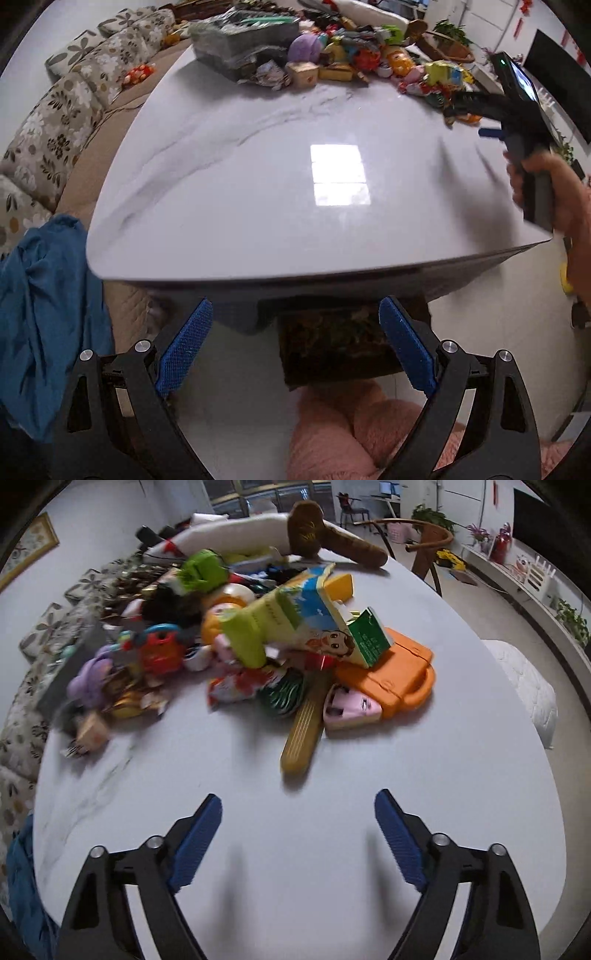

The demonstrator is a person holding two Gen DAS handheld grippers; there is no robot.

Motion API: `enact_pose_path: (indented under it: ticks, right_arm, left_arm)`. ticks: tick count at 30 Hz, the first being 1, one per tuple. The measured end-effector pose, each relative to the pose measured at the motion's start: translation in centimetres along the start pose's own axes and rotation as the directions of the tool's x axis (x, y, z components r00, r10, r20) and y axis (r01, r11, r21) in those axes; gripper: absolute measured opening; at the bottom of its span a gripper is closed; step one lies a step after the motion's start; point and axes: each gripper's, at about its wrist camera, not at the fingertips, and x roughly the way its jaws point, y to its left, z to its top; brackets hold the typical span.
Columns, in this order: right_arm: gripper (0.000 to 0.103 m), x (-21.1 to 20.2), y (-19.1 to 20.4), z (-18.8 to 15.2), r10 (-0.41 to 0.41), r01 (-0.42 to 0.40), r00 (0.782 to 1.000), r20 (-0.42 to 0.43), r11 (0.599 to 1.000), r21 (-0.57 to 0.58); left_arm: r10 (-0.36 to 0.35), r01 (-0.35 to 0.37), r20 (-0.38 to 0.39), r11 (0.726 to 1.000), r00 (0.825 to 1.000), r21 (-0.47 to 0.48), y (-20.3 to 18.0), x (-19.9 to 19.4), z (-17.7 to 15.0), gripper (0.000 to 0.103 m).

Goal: Collect trash
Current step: 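Grasp the tan plastic stick with the right gripper while the left grasps a green cap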

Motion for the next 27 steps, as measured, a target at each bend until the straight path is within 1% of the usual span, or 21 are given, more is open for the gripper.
enact_pose_path:
  ticks: [3, 4, 5, 6, 7, 8, 11, 12, 13, 14, 15, 16, 18, 20, 23, 25, 27]
  right_arm:
    - [0.067, 1.9, 0.4, 1.3, -0.029, 0.029, 0.999, -0.028, 0.999, -0.014]
    - [0.063, 2.4, 0.4, 1.7, -0.058, 0.058, 0.998, -0.022, 0.998, -0.022]
    - [0.058, 2.7, 0.6, 2.0, -0.064, 0.064, 0.998, -0.016, 0.997, -0.032]
    - [0.049, 2.9, 0.6, 2.3, -0.068, 0.068, 0.998, -0.009, 0.997, -0.045]
    - [0.034, 3.1, 0.9, 2.4, -0.064, 0.063, 0.998, -0.005, 0.996, -0.07]
    - [0.026, 3.1, 0.9, 2.4, -0.05, 0.049, 0.999, -0.008, 0.995, -0.085]
    - [0.024, 2.3, 0.4, 1.0, -0.005, 0.003, 1.0, -0.021, 0.995, -0.098]
    - [0.02, 1.7, -0.1, -0.1, 0.01, -0.012, 1.0, -0.024, 0.995, -0.102]
    - [0.018, 1.1, -0.6, -1.1, 0.042, -0.045, 0.999, -0.029, 0.995, -0.094]
    - [0.018, 0.6, -1.1, -1.9, 0.068, -0.07, 0.997, -0.031, 0.994, -0.084]
    - [0.018, -0.3, -1.9, -3.3, 0.095, -0.097, 0.995, -0.037, 0.993, -0.071]
    - [0.018, -0.6, -2.4, -4.3, 0.107, -0.11, 0.993, -0.05, 0.992, -0.065]
    - [0.018, -1.6, -3.4, -6.1, 0.125, -0.128, 0.99, -0.066, 0.991, -0.041]
    - [0.018, -3.6, -4.5, -8.0, 0.174, -0.175, 0.983, -0.054, 0.984, -0.015]
    - [0.018, -6.4, -5.4, -10.1, 0.216, -0.215, 0.976, -0.025, 0.976, 0.021]
    - [0.018, -7.8, -6.0, -10.8, 0.244, -0.243, 0.97, -0.003, 0.969, 0.051]
    - [0.018, -9.1, -6.7, -11.3, 0.268, -0.268, 0.963, 0.013, 0.96, 0.079]
  left_arm:
    - [0.026, -0.026, -0.023, 0.999, 0.999, -0.022, 0.7, 0.1, -0.5, 0.09]
    - [0.03, -0.031, -0.031, 0.999, 0.999, -0.029, 0.9, 0.1, -0.5, 0.09]
    - [0.033, -0.034, -0.039, 0.999, 0.999, -0.033, 1.0, 0.2, -0.6, 0.089]
    - [0.034, -0.036, -0.047, 0.999, 0.998, -0.037, 1.1, 0.3, -0.5, 0.089]
    - [0.036, -0.038, -0.052, 0.999, 0.998, -0.036, 1.1, 0.4, -0.5, 0.089]
    - [0.039, -0.041, -0.055, 0.999, 0.998, -0.031, 0.9, 0.5, -0.4, 0.09]
    - [0.039, -0.04, -0.058, 0.999, 0.998, -0.013, 0.4, 0.7, -0.1, 0.089]
    - [0.027, -0.028, -0.059, 1.0, 0.998, -0.01, 0.1, 0.9, 0.2, 0.09]
    - [0.019, -0.02, -0.059, 1.0, 0.998, -0.006, -0.1, 1.0, 0.5, 0.09]
    - [0.012, -0.012, -0.056, 1.0, 0.998, 0.004, -0.6, 1.2, 1.1, 0.09]
    - [0.007, -0.006, -0.052, 1.0, 0.999, 0.015, -1.0, 1.4, 1.7, 0.09]
    - [0.004, -0.002, -0.049, 1.0, 0.999, 0.024, -1.3, 1.6, 2.1, 0.089]
    - [-0.013, 0.015, -0.044, 0.999, 0.999, 0.049, -2.6, 2.3, 4.0, 0.089]
    - [-0.034, 0.036, -0.037, 0.997, 0.999, 0.066, -3.6, 2.9, 5.7, 0.089]
    - [-0.074, 0.074, -0.009, 0.992, 0.997, 0.1, -6.1, 4.1, 9.9, 0.089]
    - [-0.095, 0.09, 0.034, 0.987, 0.995, 0.131, -8.3, 4.9, 13.6, 0.089]
    - [-0.123, 0.105, 0.098, 0.98, 0.988, 0.169, -11.3, 5.6, 17.6, 0.089]
